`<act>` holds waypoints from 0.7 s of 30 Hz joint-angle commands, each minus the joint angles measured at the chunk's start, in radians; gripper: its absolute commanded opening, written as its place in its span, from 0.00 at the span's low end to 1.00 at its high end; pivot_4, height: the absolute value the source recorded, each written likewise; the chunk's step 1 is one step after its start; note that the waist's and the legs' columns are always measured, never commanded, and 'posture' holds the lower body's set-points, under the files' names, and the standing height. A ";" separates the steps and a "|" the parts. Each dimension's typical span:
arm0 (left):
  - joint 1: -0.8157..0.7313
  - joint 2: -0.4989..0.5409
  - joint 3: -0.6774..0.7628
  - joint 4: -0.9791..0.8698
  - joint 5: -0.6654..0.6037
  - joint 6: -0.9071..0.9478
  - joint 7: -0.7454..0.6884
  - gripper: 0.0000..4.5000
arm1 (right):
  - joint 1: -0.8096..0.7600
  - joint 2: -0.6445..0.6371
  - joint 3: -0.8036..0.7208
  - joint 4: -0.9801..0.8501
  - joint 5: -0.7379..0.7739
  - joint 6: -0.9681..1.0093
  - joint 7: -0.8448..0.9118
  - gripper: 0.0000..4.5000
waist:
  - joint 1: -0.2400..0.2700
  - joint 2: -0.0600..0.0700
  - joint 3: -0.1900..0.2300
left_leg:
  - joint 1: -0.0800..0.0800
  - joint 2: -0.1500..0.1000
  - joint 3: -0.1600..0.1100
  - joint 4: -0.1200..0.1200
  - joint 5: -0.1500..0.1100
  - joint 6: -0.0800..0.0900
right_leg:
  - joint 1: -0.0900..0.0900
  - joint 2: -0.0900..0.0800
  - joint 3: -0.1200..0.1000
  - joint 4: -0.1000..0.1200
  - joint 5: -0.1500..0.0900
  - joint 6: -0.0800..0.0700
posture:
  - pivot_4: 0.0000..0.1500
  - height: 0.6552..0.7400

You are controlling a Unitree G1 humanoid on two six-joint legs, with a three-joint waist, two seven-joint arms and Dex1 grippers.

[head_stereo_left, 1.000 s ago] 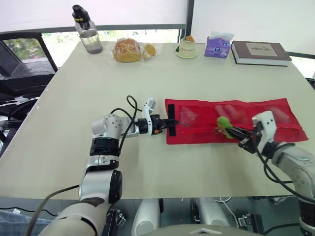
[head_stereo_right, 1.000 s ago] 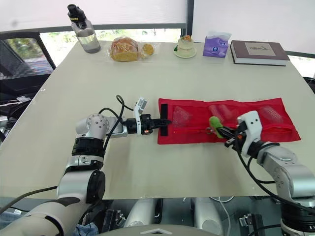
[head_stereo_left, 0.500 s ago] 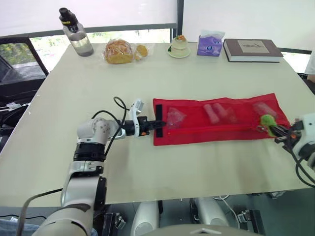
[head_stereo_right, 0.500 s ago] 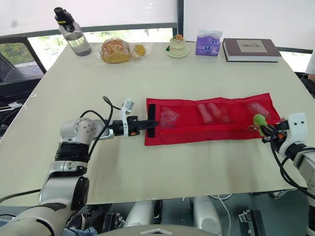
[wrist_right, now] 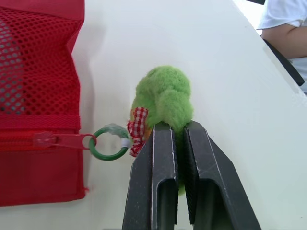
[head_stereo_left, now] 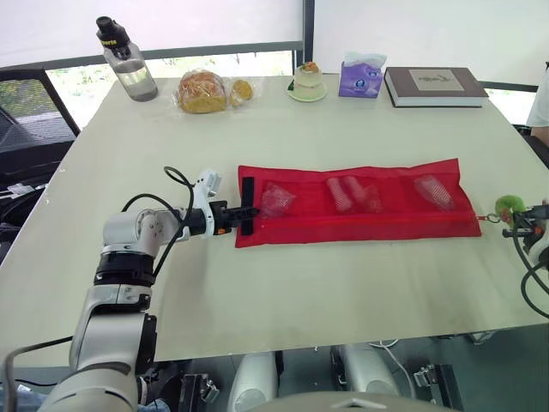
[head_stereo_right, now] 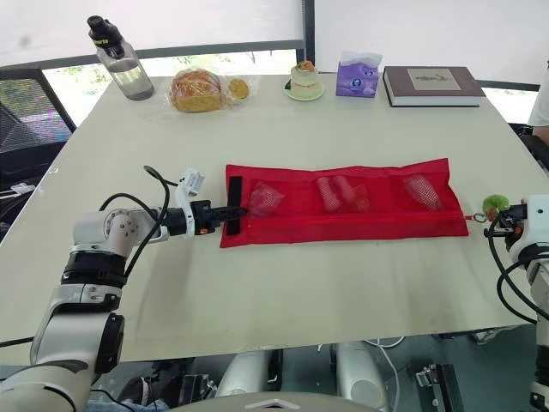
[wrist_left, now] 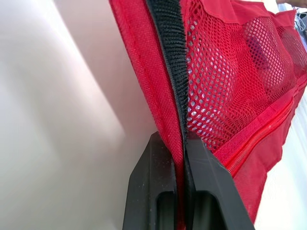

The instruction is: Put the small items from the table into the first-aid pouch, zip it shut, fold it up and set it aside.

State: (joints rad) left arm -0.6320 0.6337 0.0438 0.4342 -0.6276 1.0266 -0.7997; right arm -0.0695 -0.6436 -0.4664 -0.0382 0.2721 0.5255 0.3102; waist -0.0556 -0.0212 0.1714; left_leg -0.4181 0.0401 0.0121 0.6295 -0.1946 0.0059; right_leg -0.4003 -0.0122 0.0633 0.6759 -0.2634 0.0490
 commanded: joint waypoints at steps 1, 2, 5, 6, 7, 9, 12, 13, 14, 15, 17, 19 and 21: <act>0.029 0.071 0.011 0.045 0.092 -0.006 0.048 0.00 | 0.010 -0.018 -0.038 -0.019 -0.007 -0.011 -0.003 0.01 | -0.001 0.000 0.000 | 0.001 0.000 0.001 -0.001 0.000 0.000 | 0.000 0.000 0.001 0.000 0.000 0.000 | 1.00 1.00; 0.029 0.069 0.011 0.038 0.086 0.001 0.050 0.00 | 0.012 -0.015 -0.036 -0.026 -0.001 -0.009 0.002 0.01 | -0.001 0.000 0.000 | 0.002 0.000 0.003 -0.002 0.000 0.000 | 0.000 0.000 0.003 0.000 0.000 0.001 | 1.00 1.00; 0.029 0.066 0.013 0.031 0.081 0.007 0.057 0.00 | 0.017 -0.002 -0.057 -0.049 0.045 0.007 0.023 0.16 | -0.002 0.000 0.000 | 0.002 0.000 0.004 -0.002 0.000 0.000 | 0.000 0.000 0.004 0.000 0.000 0.001 | 1.00 1.00; 0.029 0.065 0.014 0.029 0.080 0.009 0.059 0.00 | 0.021 -0.001 -0.068 -0.058 0.060 0.020 0.027 0.22 | -0.003 0.000 0.000 | 0.002 0.000 0.004 -0.002 0.000 0.000 | 0.000 0.000 0.004 0.000 0.000 0.001 | 1.00 1.00; 0.030 0.065 0.015 0.027 0.080 0.011 0.060 0.00 | 0.025 -0.001 -0.077 -0.067 0.070 0.029 0.029 0.32 | -0.004 0.000 0.000 | 0.002 0.000 0.004 -0.002 0.000 0.000 | 0.000 0.000 0.004 0.000 0.000 0.001 | 1.00 1.00; 0.033 0.064 0.017 0.018 0.076 0.020 0.060 0.00 | 0.032 0.002 -0.103 -0.081 0.098 0.049 0.029 0.54 | -0.006 0.000 0.000 | 0.003 0.000 0.005 -0.002 0.000 0.000 | 0.000 0.000 0.005 0.000 0.000 0.001 | 1.00 1.00; 0.039 0.067 0.019 -0.006 0.070 0.035 0.053 0.00 | 0.048 0.013 -0.158 -0.117 0.180 0.113 0.048 0.87 | -0.008 0.000 0.000 | 0.003 0.001 0.005 -0.003 0.000 0.000 | 0.000 0.000 0.005 0.000 0.000 0.001 | 1.00 1.00; 0.040 0.070 0.022 -0.009 0.070 0.036 0.053 0.00 | 0.057 0.017 -0.174 -0.137 0.213 0.141 0.057 0.96 | -0.009 0.000 0.000 | 0.003 0.001 0.005 -0.004 0.000 0.000 | -0.001 0.000 0.005 0.000 0.000 0.001 | 1.00 1.00; 0.040 0.074 0.027 -0.011 0.071 0.037 0.054 0.00 | 0.069 0.020 -0.187 -0.159 0.246 0.171 0.069 0.98 | -0.010 0.000 0.000 | 0.003 0.001 0.005 -0.004 0.000 0.000 | -0.001 0.000 0.005 0.000 0.000 0.001 | 1.00 1.00; 0.040 0.076 0.030 -0.009 0.073 0.036 0.053 0.00 | 0.077 0.022 -0.195 -0.175 0.268 0.192 0.074 0.98 | -0.011 0.000 0.000 | 0.003 0.001 0.005 -0.004 0.000 0.000 | -0.001 0.000 0.005 0.000 0.000 0.001 | 1.00 1.00; 0.051 0.100 0.045 -0.024 0.072 0.045 0.050 0.00 | 0.124 0.039 -0.202 -0.252 0.355 0.255 0.106 0.98 | -0.013 0.000 0.000 | 0.003 0.001 0.005 -0.004 0.000 0.000 | -0.001 0.000 0.005 0.000 0.000 0.001 | 1.00 1.00; 0.062 0.118 0.056 -0.035 0.072 0.050 0.047 0.00 | 0.153 0.053 -0.199 -0.308 0.415 0.301 0.117 0.98 | -0.016 -0.001 0.000 | 0.003 0.002 0.005 -0.006 0.000 0.000 | -0.001 0.001 0.006 0.000 0.000 0.001 | 1.00 1.00; 0.073 0.132 0.060 -0.031 0.080 0.042 0.047 0.00 | 0.167 0.064 -0.188 -0.341 0.443 0.318 0.116 0.98 | -0.017 -0.001 0.000 | 0.004 0.003 0.006 -0.006 0.000 0.000 | -0.002 0.001 0.007 0.000 0.000 0.001 | 1.00 1.00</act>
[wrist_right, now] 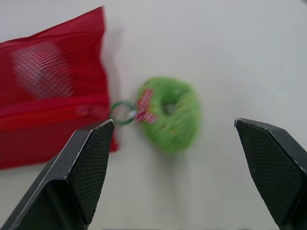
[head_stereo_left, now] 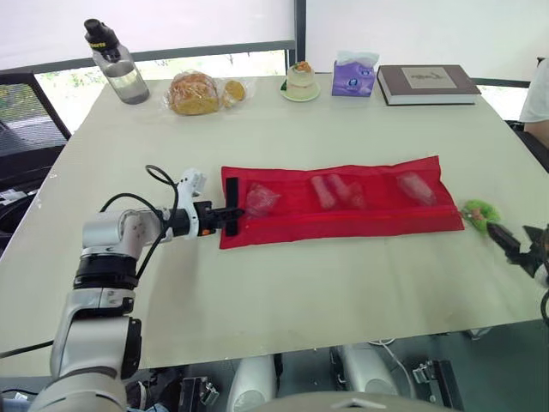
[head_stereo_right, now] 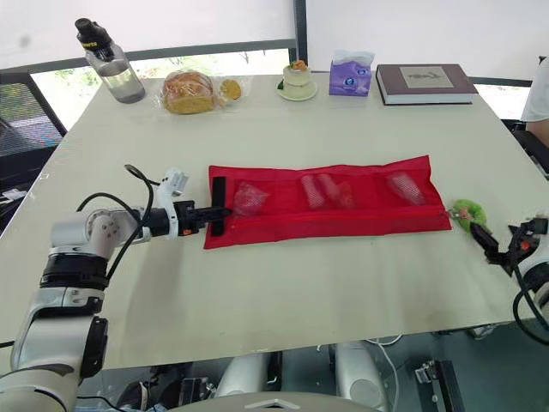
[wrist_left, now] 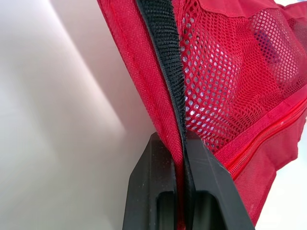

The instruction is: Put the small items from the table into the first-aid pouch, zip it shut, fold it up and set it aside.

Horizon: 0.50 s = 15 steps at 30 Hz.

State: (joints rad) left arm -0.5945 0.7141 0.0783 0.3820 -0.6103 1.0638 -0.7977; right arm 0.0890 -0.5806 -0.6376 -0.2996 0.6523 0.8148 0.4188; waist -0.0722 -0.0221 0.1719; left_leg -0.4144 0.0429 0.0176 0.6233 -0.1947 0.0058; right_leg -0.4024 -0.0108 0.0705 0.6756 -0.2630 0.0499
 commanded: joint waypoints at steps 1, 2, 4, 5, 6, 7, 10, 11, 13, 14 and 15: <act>0.039 0.056 0.024 0.026 0.070 -0.007 0.045 0.00 | 0.011 0.009 -0.007 -0.088 0.069 0.031 0.002 0.98 | 0.000 0.000 0.000 | 0.000 0.000 0.000 -0.001 0.000 0.000 | -0.001 0.000 0.001 0.000 0.000 0.000 | 1.00 1.00; 0.041 0.060 0.020 0.029 0.075 -0.017 0.042 0.00 | 0.009 0.017 0.001 -0.093 0.075 0.033 -0.005 0.98 | 0.000 0.000 0.000 | 0.000 0.000 0.000 -0.001 0.000 0.000 | -0.001 0.000 0.001 0.000 0.000 0.000 | 1.00 1.00; 0.046 0.067 0.011 0.023 0.088 -0.068 0.020 0.08 | 0.003 0.032 0.022 -0.098 0.076 0.036 -0.022 0.99 | 0.001 0.000 0.000 | 0.000 0.000 0.001 -0.001 0.000 0.000 | -0.002 0.000 0.001 0.000 0.000 0.000 | 1.00 1.00; 0.049 0.070 0.006 0.013 0.096 -0.100 0.006 0.16 | -0.001 0.040 0.036 -0.101 0.077 0.036 -0.028 1.00 | 0.001 0.000 0.000 | 0.000 0.000 0.001 -0.001 0.000 0.000 | -0.002 0.000 0.001 0.000 -0.001 -0.001 | 1.00 1.00; 0.052 0.073 0.003 0.003 0.102 -0.131 -0.008 0.21 | -0.005 0.049 0.046 -0.104 0.082 0.037 -0.035 1.00 | 0.001 0.000 0.000 | 0.000 0.000 0.002 -0.001 0.000 0.000 | -0.002 0.000 0.001 0.000 -0.001 -0.001 | 1.00 1.00; 0.055 0.076 0.004 -0.011 0.104 -0.165 -0.026 0.32 | -0.010 0.058 0.056 -0.107 0.087 0.039 -0.041 1.00 | 0.003 0.000 0.000 | 0.000 0.000 0.002 -0.001 0.000 0.000 | -0.002 0.000 0.001 0.000 -0.001 -0.002 | 1.00 1.00; 0.057 0.076 0.018 -0.033 0.124 -0.261 -0.048 0.60 | -0.020 0.079 0.075 -0.110 0.101 0.043 -0.057 1.00 | 0.007 0.000 0.000 | -0.001 0.000 0.002 -0.002 0.000 0.000 | -0.003 -0.001 0.002 0.000 -0.001 -0.002 | 1.00 1.00; 0.056 0.077 0.020 -0.037 0.130 -0.284 -0.053 0.70 | -0.022 0.082 0.080 -0.108 0.102 0.042 -0.061 1.00 | 0.010 -0.001 0.000 | -0.002 0.000 0.002 -0.002 0.000 0.000 | -0.004 -0.001 0.002 0.000 -0.001 -0.002 | 1.00 1.00; 0.063 0.080 0.021 -0.062 0.142 -0.343 -0.081 0.88 | -0.027 0.087 0.093 -0.097 0.096 0.035 -0.067 1.00 | 0.013 -0.001 0.001 | -0.003 -0.001 0.002 -0.002 0.000 0.000 | -0.004 -0.003 0.002 0.000 -0.001 -0.002 | 1.00 1.00; 0.066 0.077 0.025 -0.074 0.144 -0.368 -0.091 0.98 | -0.031 0.091 0.099 -0.091 0.093 0.031 -0.069 1.00 | 0.014 -0.002 0.001 | -0.003 -0.002 0.003 -0.002 0.000 0.000 | -0.004 -0.003 0.002 -0.001 -0.001 -0.002 | 1.00 1.00; 0.067 0.072 0.034 -0.104 0.142 -0.404 -0.101 0.99 | -0.039 0.104 0.102 -0.082 0.097 0.030 -0.077 1.00 | 0.015 -0.002 0.001 | -0.005 -0.002 0.003 -0.002 0.000 0.000 | -0.006 -0.004 0.002 -0.002 -0.001 -0.002 | 1.00 1.00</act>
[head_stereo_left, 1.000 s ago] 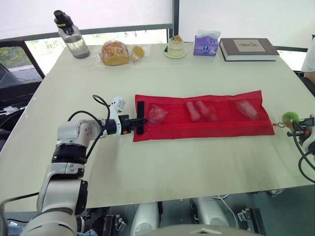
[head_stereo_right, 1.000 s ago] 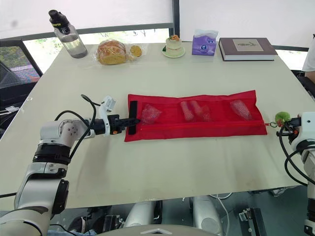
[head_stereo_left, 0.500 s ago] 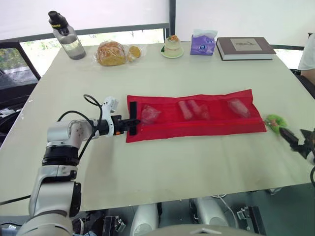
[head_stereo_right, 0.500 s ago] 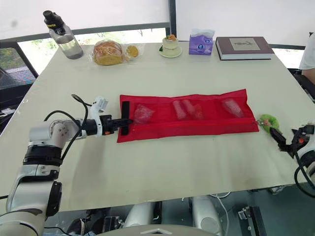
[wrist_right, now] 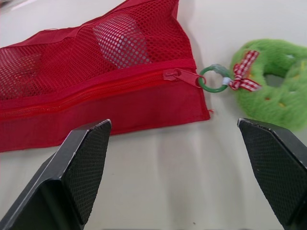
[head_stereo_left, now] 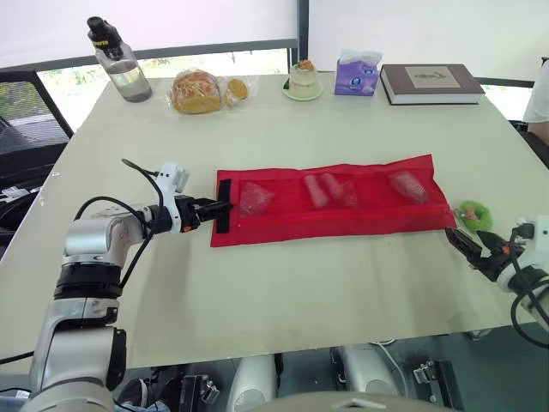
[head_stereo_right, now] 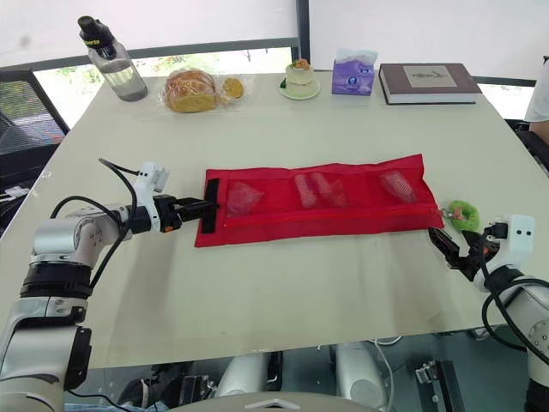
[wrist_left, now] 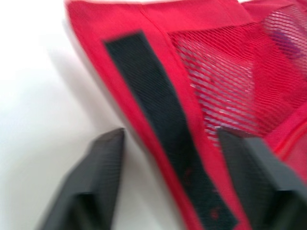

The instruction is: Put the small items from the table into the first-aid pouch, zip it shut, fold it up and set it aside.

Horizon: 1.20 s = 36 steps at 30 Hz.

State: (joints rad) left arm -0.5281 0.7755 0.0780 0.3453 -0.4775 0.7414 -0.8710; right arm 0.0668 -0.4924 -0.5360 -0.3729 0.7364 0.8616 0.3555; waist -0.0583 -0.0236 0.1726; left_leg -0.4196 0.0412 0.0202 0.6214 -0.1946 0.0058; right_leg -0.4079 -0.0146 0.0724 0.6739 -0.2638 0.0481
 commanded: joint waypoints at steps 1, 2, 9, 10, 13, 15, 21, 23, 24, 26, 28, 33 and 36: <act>0.001 0.005 0.041 -0.087 0.008 -0.105 -0.033 0.99 | -0.022 0.024 0.003 -0.002 0.016 -0.017 -0.020 1.00 | 0.003 -0.001 0.000 | -0.001 0.000 0.000 0.000 0.000 0.000 | -0.001 0.000 0.000 0.000 0.001 0.000 | 1.00 1.00; 0.000 -0.005 0.053 -0.117 -0.004 -0.139 -0.047 0.99 | -0.028 0.037 0.003 0.005 0.024 -0.015 -0.028 1.00 | 0.006 -0.001 0.000 | -0.004 0.000 0.000 0.000 0.000 0.000 | -0.002 -0.001 -0.001 -0.001 0.001 0.000 | 1.00 1.00; -0.007 -0.013 0.047 -0.345 -0.055 -0.223 -0.167 0.99 | -0.048 0.071 0.009 0.030 0.031 -0.011 -0.062 1.00 | 0.026 -0.001 0.000 | -0.014 -0.002 -0.001 0.003 0.000 0.000 | -0.007 -0.001 -0.004 -0.004 0.003 0.000 | 1.00 1.00; -0.013 -0.013 0.037 -0.389 -0.070 -0.212 -0.182 0.99 | -0.049 0.069 0.012 0.033 0.026 -0.012 -0.066 1.00 | 0.026 -0.001 0.000 | -0.015 -0.002 -0.001 0.003 0.000 0.000 | -0.007 -0.001 -0.004 -0.004 0.003 0.000 | 1.00 1.00; -0.025 -0.013 0.018 -0.471 -0.096 -0.189 -0.210 0.99 | -0.051 0.067 0.016 0.039 0.017 -0.016 -0.073 1.00 | 0.024 -0.001 0.000 | -0.014 -0.002 -0.001 0.003 0.000 0.000 | -0.007 -0.001 -0.004 -0.005 0.003 0.000 | 1.00 1.00; -0.035 -0.013 0.007 -0.521 -0.123 -0.166 -0.229 0.99 | -0.051 0.065 0.013 0.042 0.010 -0.023 -0.077 1.00 | 0.022 -0.001 0.000 | -0.014 -0.002 -0.001 0.003 0.000 0.000 | -0.006 0.000 -0.004 -0.005 0.003 0.001 | 1.00 1.00; -0.050 0.006 -0.030 -0.651 -0.207 -0.100 -0.305 0.99 | -0.036 0.060 -0.004 0.055 0.003 -0.040 -0.087 1.00 | 0.017 -0.001 0.000 | -0.013 -0.002 -0.001 0.004 0.000 0.000 | -0.004 0.000 -0.004 -0.004 0.002 0.002 | 1.00 1.00; -0.058 0.007 -0.035 -0.668 -0.223 -0.089 -0.315 0.99 | -0.033 0.065 -0.004 0.056 0.006 -0.040 -0.089 1.00 | 0.018 -0.001 0.000 | -0.013 -0.002 -0.002 0.005 0.000 0.000 | -0.004 0.001 -0.005 -0.004 0.002 0.002 | 1.00 1.00; -0.060 0.007 -0.036 -0.671 -0.227 -0.085 -0.316 0.99 | -0.032 0.066 -0.004 0.056 0.006 -0.040 -0.089 1.00 | 0.017 -0.001 0.000 | -0.013 -0.002 -0.002 0.005 0.000 0.000 | -0.004 0.001 -0.005 -0.004 0.002 0.002 | 1.00 1.00; -0.068 0.013 -0.042 -0.679 -0.234 -0.079 -0.331 0.99 | -0.035 0.077 0.008 0.060 0.005 -0.043 -0.090 1.00 | 0.017 -0.001 0.000 | -0.013 -0.002 -0.002 0.006 0.000 0.000 | -0.004 0.001 -0.005 -0.003 0.002 0.003 | 1.00 1.00; -0.076 0.015 -0.049 -0.684 -0.235 -0.079 -0.342 0.99 | -0.042 0.078 0.035 0.073 -0.005 -0.042 -0.082 1.00 | 0.017 -0.001 0.000 | -0.013 -0.002 -0.002 0.007 0.000 0.000 | -0.004 0.001 -0.005 -0.003 0.002 0.004 | 1.00 1.00; -0.080 0.016 -0.058 -0.692 -0.234 -0.079 -0.350 0.99 | -0.091 0.096 0.057 0.133 -0.001 -0.052 -0.078 1.00 | 0.013 -0.001 0.000 | -0.012 -0.001 -0.002 0.010 0.000 0.000 | -0.003 0.002 -0.005 -0.001 0.002 0.005 | 1.00 1.00; -0.071 0.013 -0.058 -0.702 -0.236 -0.081 -0.348 0.99 | -0.130 0.128 0.050 0.185 0.021 -0.063 -0.073 1.00 | 0.013 -0.002 0.000 | -0.012 0.000 -0.002 0.012 0.000 0.000 | -0.003 0.003 -0.004 -0.001 0.003 0.006 | 1.00 1.00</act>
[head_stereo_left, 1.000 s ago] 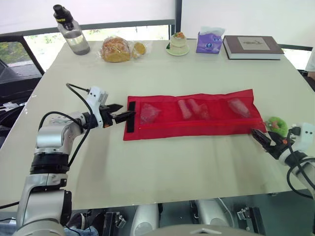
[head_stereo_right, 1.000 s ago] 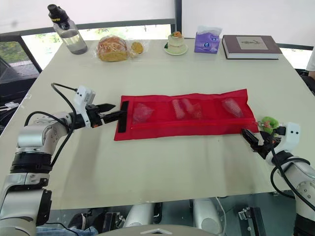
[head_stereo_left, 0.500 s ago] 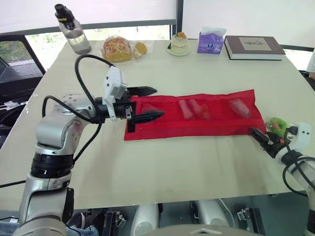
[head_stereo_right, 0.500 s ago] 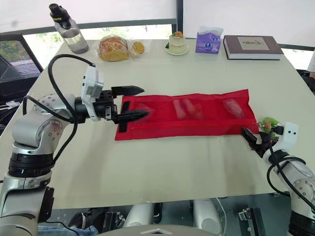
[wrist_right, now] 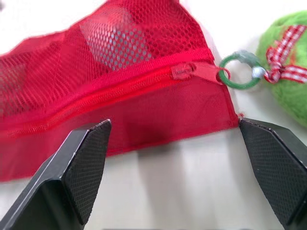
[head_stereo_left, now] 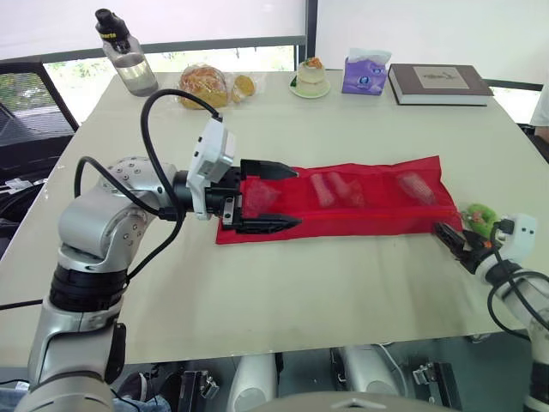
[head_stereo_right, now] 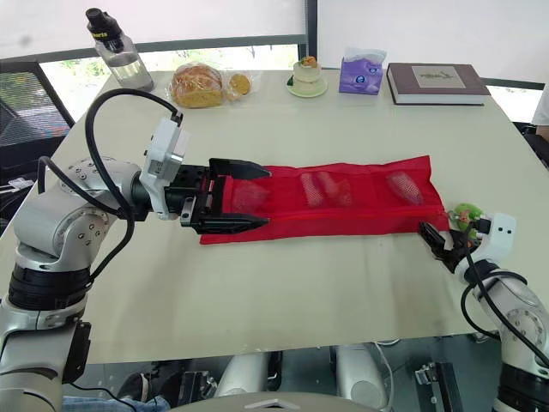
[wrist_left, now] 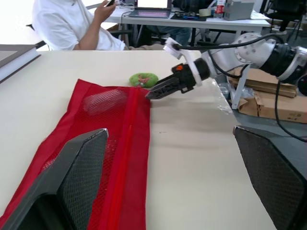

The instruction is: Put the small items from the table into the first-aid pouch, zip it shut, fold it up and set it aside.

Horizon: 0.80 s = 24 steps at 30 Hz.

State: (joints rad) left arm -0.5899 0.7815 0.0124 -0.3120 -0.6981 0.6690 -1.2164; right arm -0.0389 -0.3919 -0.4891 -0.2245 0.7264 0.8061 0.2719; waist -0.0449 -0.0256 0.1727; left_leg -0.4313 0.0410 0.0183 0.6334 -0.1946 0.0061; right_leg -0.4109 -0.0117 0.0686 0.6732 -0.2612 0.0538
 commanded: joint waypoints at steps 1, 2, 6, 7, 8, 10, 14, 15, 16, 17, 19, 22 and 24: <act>-0.005 0.008 0.007 -0.048 -0.015 -0.010 -0.002 0.99 | -0.036 0.041 -0.003 0.044 0.051 -0.008 0.018 1.00 | -0.001 0.000 0.000 | 0.000 0.001 0.000 0.001 0.000 0.000 | 0.000 0.001 0.000 0.000 0.000 0.000 | 1.00 1.00; -0.002 0.008 0.008 -0.050 -0.015 -0.011 -0.001 0.99 | -0.046 0.055 -0.008 0.046 0.074 -0.005 0.025 1.00 | -0.001 0.000 0.000 | 0.000 0.001 0.000 0.001 0.000 0.000 | 0.000 0.001 0.001 0.001 0.001 0.000 | 1.00 1.00; 0.009 0.013 0.018 -0.054 -0.016 -0.009 0.004 0.99 | -0.068 0.097 -0.017 0.031 0.163 0.000 0.064 1.00 | -0.001 0.000 0.000 | 0.001 0.001 0.000 0.001 0.000 0.000 | 0.000 0.001 0.001 0.003 0.001 0.000 | 1.00 1.00; 0.012 0.013 0.020 -0.055 -0.016 -0.009 0.006 0.99 | -0.073 0.108 -0.014 0.030 0.172 -0.007 0.068 1.00 | -0.001 0.000 0.000 | 0.001 0.001 0.000 0.001 0.000 0.000 | -0.001 0.001 0.001 0.003 0.001 0.000 | 1.00 1.00; 0.014 0.013 0.022 -0.057 -0.016 -0.010 0.008 0.99 | -0.077 0.115 -0.012 0.030 0.178 -0.013 0.070 1.00 | -0.002 0.000 0.000 | 0.001 0.002 0.000 0.001 0.000 0.000 | -0.001 0.002 0.001 0.004 0.001 0.000 | 1.00 1.00; 0.018 0.012 0.024 -0.063 -0.018 -0.008 0.015 0.99 | -0.093 0.138 -0.013 0.033 0.191 -0.037 0.067 1.00 | -0.001 0.001 0.001 | 0.000 0.002 0.000 0.001 0.000 0.000 | -0.001 0.003 0.001 0.004 0.001 0.000 | 1.00 1.00; 0.021 0.010 0.026 -0.068 -0.023 -0.006 0.026 1.00 | -0.121 0.173 -0.037 0.050 0.223 -0.059 0.023 0.94 | 0.001 0.001 0.001 | 0.000 0.002 0.000 0.001 0.000 0.000 | -0.001 0.002 0.001 0.004 0.001 0.000 | 1.00 1.00; 0.021 0.010 0.027 -0.068 -0.024 -0.007 0.029 1.00 | -0.124 0.177 -0.039 0.054 0.226 -0.064 0.017 0.88 | 0.002 0.001 0.001 | 0.000 0.002 0.000 0.001 0.000 0.000 | -0.001 0.002 0.001 0.004 0.001 0.000 | 1.00 1.00; 0.022 0.010 0.027 -0.068 -0.025 -0.008 0.030 1.00 | -0.123 0.177 -0.036 0.056 0.222 -0.071 0.016 0.82 | 0.002 0.001 0.001 | 0.000 0.002 0.000 0.001 0.000 0.000 | -0.001 0.002 0.001 0.004 0.001 0.000 | 1.00 1.00; 0.024 0.012 0.028 -0.068 -0.026 -0.010 0.031 1.00 | -0.121 0.176 -0.031 0.057 0.217 -0.077 0.013 0.73 | 0.003 0.001 0.001 | 0.000 0.002 0.000 0.001 0.000 0.000 | -0.001 0.002 0.001 0.004 0.001 -0.001 | 1.00 1.00; 0.025 0.012 0.028 -0.068 -0.027 -0.011 0.033 1.00 | -0.117 0.173 -0.022 0.061 0.207 -0.087 0.007 0.47 | 0.003 0.001 0.001 | 0.000 0.001 0.000 0.001 0.000 0.000 | -0.001 0.002 0.001 0.004 0.001 -0.001 | 1.00 1.00; 0.023 0.011 0.026 -0.067 -0.026 -0.012 0.036 1.00 | -0.116 0.170 -0.012 0.064 0.187 -0.107 -0.006 0.20 | 0.002 0.001 0.001 | 0.000 0.001 0.000 0.001 0.000 0.000 | -0.001 0.002 0.001 0.004 0.001 -0.001 | 1.00 1.00; 0.022 0.010 0.022 -0.062 -0.020 -0.018 0.036 1.00 | -0.115 0.168 -0.021 0.064 0.190 -0.118 -0.009 0.04 | 0.001 0.001 0.001 | 0.000 0.001 0.000 0.001 0.000 0.000 | -0.001 0.002 0.001 0.004 0.001 -0.001 | 1.00 1.00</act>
State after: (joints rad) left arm -0.5629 0.7823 0.0100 -0.3452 -0.7099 0.6684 -1.1820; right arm -0.1521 -0.2153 -0.4901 -0.1383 0.9067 0.7176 0.2630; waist -0.0434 -0.0242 0.1736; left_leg -0.4315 0.0424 0.0183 0.6348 -0.1945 0.0061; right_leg -0.4118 -0.0098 0.0698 0.6772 -0.2603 0.0528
